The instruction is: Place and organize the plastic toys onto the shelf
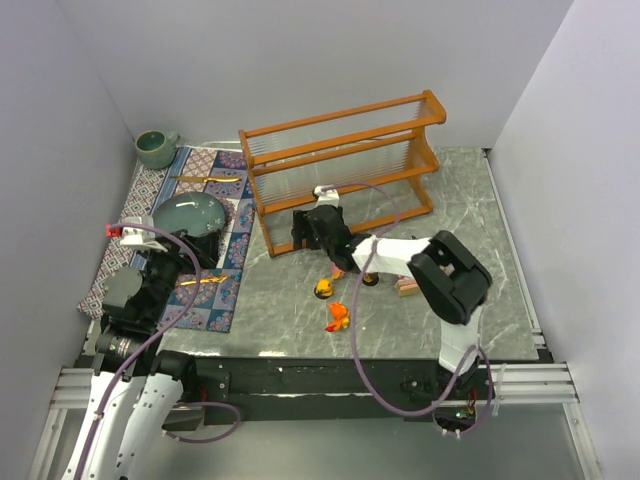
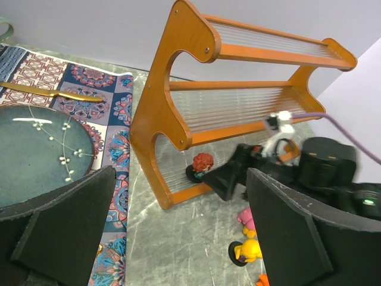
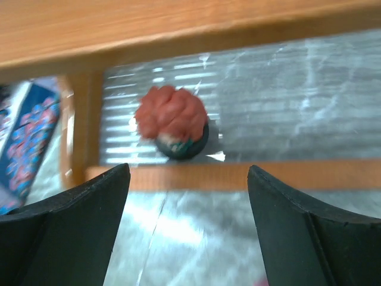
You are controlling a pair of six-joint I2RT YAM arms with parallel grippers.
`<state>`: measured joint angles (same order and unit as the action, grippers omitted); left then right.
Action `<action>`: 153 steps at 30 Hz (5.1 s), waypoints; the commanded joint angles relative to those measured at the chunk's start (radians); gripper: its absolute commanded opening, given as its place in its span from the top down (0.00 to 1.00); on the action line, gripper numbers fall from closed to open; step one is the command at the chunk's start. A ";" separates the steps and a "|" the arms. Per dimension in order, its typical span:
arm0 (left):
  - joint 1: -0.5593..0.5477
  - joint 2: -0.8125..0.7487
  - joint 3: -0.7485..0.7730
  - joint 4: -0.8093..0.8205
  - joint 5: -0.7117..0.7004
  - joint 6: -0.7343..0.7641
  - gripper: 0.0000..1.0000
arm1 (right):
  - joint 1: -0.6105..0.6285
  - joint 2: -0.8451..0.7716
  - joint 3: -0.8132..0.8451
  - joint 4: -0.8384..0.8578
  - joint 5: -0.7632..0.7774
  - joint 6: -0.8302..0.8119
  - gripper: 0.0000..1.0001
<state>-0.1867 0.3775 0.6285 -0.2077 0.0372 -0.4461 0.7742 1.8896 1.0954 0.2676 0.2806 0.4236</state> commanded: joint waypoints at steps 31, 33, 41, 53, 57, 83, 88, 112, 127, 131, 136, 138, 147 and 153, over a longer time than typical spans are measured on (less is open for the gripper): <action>-0.002 -0.014 0.005 0.014 0.012 0.012 0.03 | 0.318 -0.400 -0.445 -0.034 0.370 0.261 0.26; -0.002 -0.012 0.005 0.016 0.012 0.014 0.03 | 0.320 -0.386 -0.442 -0.028 0.376 0.264 0.30; -0.002 -0.011 0.005 0.016 0.015 0.012 0.03 | 0.339 -0.348 -0.436 -0.016 0.388 0.264 0.35; -0.002 -0.005 0.004 0.017 0.015 0.014 0.03 | 0.349 -0.302 -0.407 -0.010 0.440 0.244 0.38; -0.003 -0.005 0.004 0.017 0.015 0.014 0.03 | 0.349 -0.302 -0.404 -0.005 0.448 0.239 0.39; -0.002 -0.014 0.005 0.014 0.023 0.015 0.03 | 0.288 -0.420 -0.398 0.139 0.263 -0.083 0.84; -0.002 -0.014 0.005 0.016 0.027 0.014 0.03 | 0.197 -0.422 -0.362 0.171 0.169 -0.158 0.83; -0.003 0.017 0.005 0.022 0.041 0.023 0.03 | -0.084 -0.159 -0.121 0.203 -0.052 -0.275 0.81; -0.003 0.026 0.004 0.028 0.053 0.023 0.03 | -0.131 -0.038 -0.057 0.203 -0.092 -0.259 0.79; -0.003 0.027 0.004 0.027 0.055 0.023 0.03 | -0.136 -0.015 -0.054 0.208 -0.087 -0.259 0.78; -0.003 0.031 0.004 0.028 0.058 0.024 0.03 | -0.142 0.003 -0.039 0.199 -0.089 -0.250 0.77; -0.003 0.031 0.002 0.028 0.059 0.023 0.03 | -0.142 0.008 -0.038 0.199 -0.087 -0.249 0.76; -0.003 0.035 0.002 0.030 0.063 0.023 0.03 | -0.142 0.014 -0.034 0.196 -0.070 -0.232 0.71; -0.003 0.034 0.002 0.031 0.064 0.023 0.03 | -0.144 0.005 -0.042 0.203 -0.054 -0.226 0.68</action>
<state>-0.1879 0.4042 0.6281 -0.2073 0.0826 -0.4385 0.6403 1.8893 1.0290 0.4408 0.1982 0.1883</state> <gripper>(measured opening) 0.968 0.506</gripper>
